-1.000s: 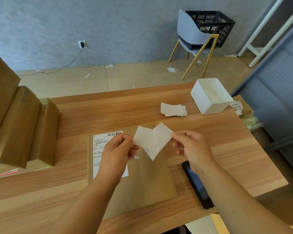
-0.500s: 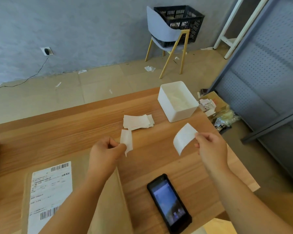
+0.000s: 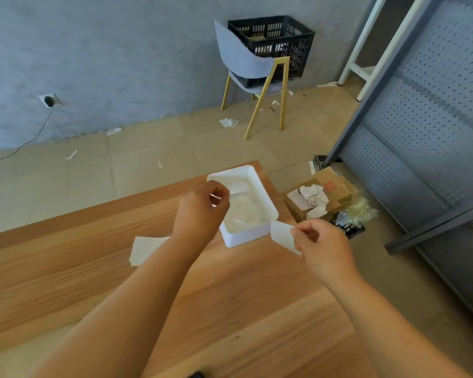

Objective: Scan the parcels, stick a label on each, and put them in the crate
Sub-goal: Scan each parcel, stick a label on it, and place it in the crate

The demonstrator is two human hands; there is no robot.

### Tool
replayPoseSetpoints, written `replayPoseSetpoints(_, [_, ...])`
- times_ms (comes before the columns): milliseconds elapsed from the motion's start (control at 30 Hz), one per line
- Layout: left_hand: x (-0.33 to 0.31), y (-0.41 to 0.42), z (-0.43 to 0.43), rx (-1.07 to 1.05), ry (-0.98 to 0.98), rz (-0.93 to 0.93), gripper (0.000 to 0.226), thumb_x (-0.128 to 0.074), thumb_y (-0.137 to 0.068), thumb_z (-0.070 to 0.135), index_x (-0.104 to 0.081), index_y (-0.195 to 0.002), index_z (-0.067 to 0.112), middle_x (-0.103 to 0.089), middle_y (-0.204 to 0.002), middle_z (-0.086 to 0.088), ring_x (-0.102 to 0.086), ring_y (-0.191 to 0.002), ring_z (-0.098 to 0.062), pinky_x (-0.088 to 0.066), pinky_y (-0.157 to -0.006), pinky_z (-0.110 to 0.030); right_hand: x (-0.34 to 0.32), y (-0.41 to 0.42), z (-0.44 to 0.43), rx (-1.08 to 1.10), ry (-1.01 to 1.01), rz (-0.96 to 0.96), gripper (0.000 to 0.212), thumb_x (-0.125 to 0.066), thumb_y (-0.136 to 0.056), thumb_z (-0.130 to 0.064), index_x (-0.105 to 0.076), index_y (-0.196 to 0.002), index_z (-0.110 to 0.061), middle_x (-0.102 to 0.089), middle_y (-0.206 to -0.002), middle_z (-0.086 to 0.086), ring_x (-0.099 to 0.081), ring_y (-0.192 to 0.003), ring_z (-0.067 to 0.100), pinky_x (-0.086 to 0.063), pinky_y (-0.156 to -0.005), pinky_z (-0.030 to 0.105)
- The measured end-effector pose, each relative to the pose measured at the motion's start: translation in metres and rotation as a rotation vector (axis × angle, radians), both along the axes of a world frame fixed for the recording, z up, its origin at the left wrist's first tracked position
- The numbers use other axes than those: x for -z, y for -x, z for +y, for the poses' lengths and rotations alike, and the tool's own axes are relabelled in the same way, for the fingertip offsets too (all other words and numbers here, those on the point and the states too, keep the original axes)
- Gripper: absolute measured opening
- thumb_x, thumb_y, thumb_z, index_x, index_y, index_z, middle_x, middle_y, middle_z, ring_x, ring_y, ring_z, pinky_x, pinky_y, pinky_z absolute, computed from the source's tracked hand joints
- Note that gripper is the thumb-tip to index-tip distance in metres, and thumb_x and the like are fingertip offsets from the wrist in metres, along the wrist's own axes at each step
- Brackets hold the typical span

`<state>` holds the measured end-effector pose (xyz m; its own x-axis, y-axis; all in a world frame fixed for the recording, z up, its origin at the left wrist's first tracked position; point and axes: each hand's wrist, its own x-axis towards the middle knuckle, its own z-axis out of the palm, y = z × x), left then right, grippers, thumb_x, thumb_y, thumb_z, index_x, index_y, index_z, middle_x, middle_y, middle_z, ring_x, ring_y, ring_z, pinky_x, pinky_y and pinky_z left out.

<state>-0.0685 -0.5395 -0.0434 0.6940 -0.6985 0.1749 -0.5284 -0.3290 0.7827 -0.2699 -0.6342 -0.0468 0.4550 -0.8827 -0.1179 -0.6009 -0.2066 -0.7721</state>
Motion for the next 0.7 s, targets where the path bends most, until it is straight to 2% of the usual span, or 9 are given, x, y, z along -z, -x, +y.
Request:
replayPoseSetpoints(67, [0.013, -0.002, -0.022, 0.041, -0.036, -0.127, 0.011, -0.062, -0.084, 0.008, -0.07, -0.09, 0.011, -0.065, -0.092, -0.003, -0.061, -0.074, -0.015, -0.047, -0.069, -0.021, 0.003, -0.001, -0.013, 0.001, -0.029, -0.027, 0.019, -0.062, -0.09, -0.02, -0.062, -0.074, -0.029, -0.066, -0.065, -0.01, -0.064, -0.055, 0.006, -0.045, -0.054, 0.023])
replayPoseSetpoints(133, [0.03, -0.003, -0.037, 0.124, -0.202, -0.297, 0.022, -0.055, -0.089, 0.006, -0.069, -0.105, 0.011, -0.064, -0.105, -0.007, -0.06, -0.087, -0.025, -0.048, -0.076, -0.033, 0.006, 0.0, -0.022, -0.009, -0.05, -0.047, 0.019, -0.062, -0.09, -0.017, -0.063, -0.076, -0.029, -0.067, -0.067, -0.019, -0.065, -0.055, 0.003, -0.045, -0.056, 0.021])
replayPoseSetpoints(233, [0.049, -0.002, -0.046, 0.317, -0.612, -0.605, 0.04, -0.043, -0.09, 0.007, -0.056, -0.124, 0.023, -0.058, -0.113, 0.002, -0.05, -0.101, -0.022, -0.036, -0.077, -0.03, 0.013, 0.006, -0.029, -0.004, -0.074, -0.064, 0.02, -0.065, -0.087, -0.016, -0.063, -0.077, -0.033, -0.069, -0.068, -0.017, -0.067, -0.063, 0.002, -0.046, -0.058, 0.017])
replayPoseSetpoints(333, [0.051, 0.001, -0.041, 0.352, -0.692, -0.648, 0.041, -0.041, -0.09, 0.014, -0.051, -0.127, 0.027, -0.056, -0.116, 0.006, -0.045, -0.105, -0.021, -0.031, -0.077, -0.032, 0.018, 0.014, -0.029, -0.014, -0.11, -0.067, 0.023, -0.067, -0.086, -0.013, -0.063, -0.079, -0.035, -0.069, -0.074, -0.01, -0.067, -0.074, 0.007, -0.045, -0.059, 0.013])
replayPoseSetpoints(400, [0.049, 0.002, -0.034, 0.332, -0.667, -0.595, 0.038, -0.041, -0.094, 0.022, -0.052, -0.129, 0.029, -0.05, -0.131, 0.007, -0.042, -0.116, -0.021, -0.034, -0.089, -0.035, 0.019, 0.018, -0.029, -0.031, -0.123, -0.061, 0.023, -0.067, -0.085, -0.013, -0.063, -0.081, -0.035, -0.068, -0.081, -0.01, -0.065, -0.078, 0.005, -0.044, -0.061, 0.013])
replayPoseSetpoints(500, [0.039, 0.01, -0.016, 0.238, -0.48, -0.409, 0.03, -0.05, -0.092, 0.028, -0.06, -0.12, 0.025, -0.054, -0.126, 0.006, -0.047, -0.114, -0.022, -0.038, -0.095, -0.039, 0.019, 0.022, -0.025, -0.036, -0.171, -0.082, 0.015, -0.07, -0.081, -0.019, -0.066, -0.079, -0.033, -0.068, -0.08, -0.012, -0.063, -0.079, 0.003, -0.044, -0.062, 0.014])
replayPoseSetpoints(533, [0.036, 0.015, -0.008, 0.203, -0.399, -0.33, 0.027, -0.055, -0.09, 0.026, -0.063, -0.115, 0.022, -0.057, -0.121, 0.004, -0.051, -0.11, -0.023, -0.04, -0.094, -0.04, 0.017, 0.022, -0.022, -0.03, -0.211, -0.118, 0.005, -0.07, -0.079, -0.028, -0.068, -0.076, -0.03, -0.068, -0.077, -0.01, -0.064, -0.076, 0.005, -0.046, -0.063, 0.016])
replayPoseSetpoints(633, [0.027, 0.031, 0.023, 0.123, -0.227, -0.09, 0.019, -0.064, -0.086, 0.022, -0.067, -0.105, 0.02, -0.061, -0.106, 0.007, -0.059, -0.085, -0.005, -0.047, -0.076, -0.024, 0.015, 0.023, -0.007, -0.008, -0.268, -0.203, 0.038, -0.066, -0.071, -0.055, -0.065, -0.069, -0.017, -0.065, -0.071, 0.003, -0.063, -0.072, 0.02, -0.051, -0.066, 0.032])
replayPoseSetpoints(700, [0.024, 0.043, 0.045, 0.051, -0.215, 0.074, 0.01, -0.065, -0.085, 0.027, -0.066, -0.094, 0.029, -0.062, -0.093, 0.02, -0.057, -0.078, 0.006, -0.04, -0.066, -0.011, 0.016, 0.023, 0.003, 0.016, -0.241, -0.182, 0.03, -0.069, -0.077, -0.045, -0.062, -0.068, -0.017, -0.064, -0.067, 0.001, -0.062, -0.069, 0.02, -0.051, -0.065, 0.033])
